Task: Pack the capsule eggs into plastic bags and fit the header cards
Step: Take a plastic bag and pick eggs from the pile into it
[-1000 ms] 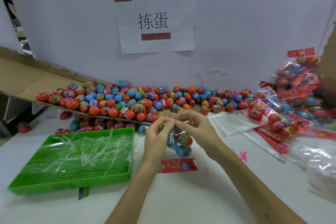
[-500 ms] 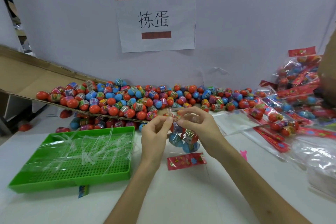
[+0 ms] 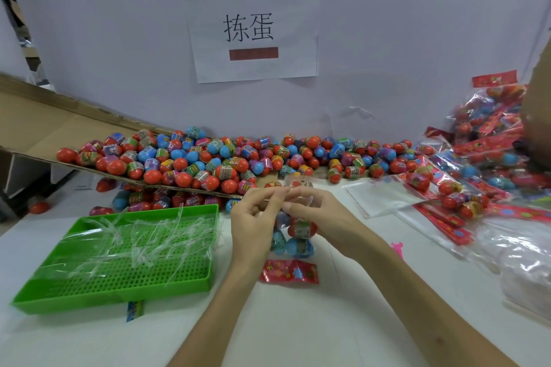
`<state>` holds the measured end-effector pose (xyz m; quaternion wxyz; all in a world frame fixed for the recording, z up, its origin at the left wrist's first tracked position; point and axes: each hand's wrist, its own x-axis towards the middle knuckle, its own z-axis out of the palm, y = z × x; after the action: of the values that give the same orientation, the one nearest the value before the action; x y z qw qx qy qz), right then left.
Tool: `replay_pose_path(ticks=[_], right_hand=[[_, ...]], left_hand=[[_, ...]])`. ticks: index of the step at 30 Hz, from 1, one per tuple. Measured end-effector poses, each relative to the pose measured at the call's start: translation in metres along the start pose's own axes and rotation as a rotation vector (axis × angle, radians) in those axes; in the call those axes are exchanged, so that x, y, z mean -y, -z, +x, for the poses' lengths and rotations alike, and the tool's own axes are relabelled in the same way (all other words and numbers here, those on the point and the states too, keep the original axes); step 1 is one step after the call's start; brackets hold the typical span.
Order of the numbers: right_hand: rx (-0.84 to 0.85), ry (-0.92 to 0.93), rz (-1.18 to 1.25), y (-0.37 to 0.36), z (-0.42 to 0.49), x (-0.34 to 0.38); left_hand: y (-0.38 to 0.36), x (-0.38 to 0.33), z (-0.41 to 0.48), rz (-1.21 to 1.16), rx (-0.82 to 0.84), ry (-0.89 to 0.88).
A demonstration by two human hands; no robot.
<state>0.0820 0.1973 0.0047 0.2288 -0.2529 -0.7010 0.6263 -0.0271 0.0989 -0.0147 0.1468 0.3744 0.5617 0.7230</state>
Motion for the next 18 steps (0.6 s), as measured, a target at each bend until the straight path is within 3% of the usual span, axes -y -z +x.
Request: replay_pose_path(ticks=[4,8,10,14,18], right_hand=[[-0.143,0.033,0.118,0.007,0.002,0.005],[-0.292,0.03,0.32,0.026,0.002,0.011],[-0.274,0.021,0.336,0.028,0.001,0.01],[-0.219,0.007,0.283,0.021,0.001,0.009],[-0.36,0.05,0.132,0.021,-0.001,0.01]], left_hand=[[0.001,0.0,0.004,-0.118,-0.006,0.225],[0.0,0.003,0.006,-0.146,0.192,0.476],[-0.004,0.006,0.002,-0.09,0.249,0.422],[-0.002,0.012,0.0,-0.017,0.212,0.309],[-0.002,0.005,-0.002,-0.004,0.277,0.259]])
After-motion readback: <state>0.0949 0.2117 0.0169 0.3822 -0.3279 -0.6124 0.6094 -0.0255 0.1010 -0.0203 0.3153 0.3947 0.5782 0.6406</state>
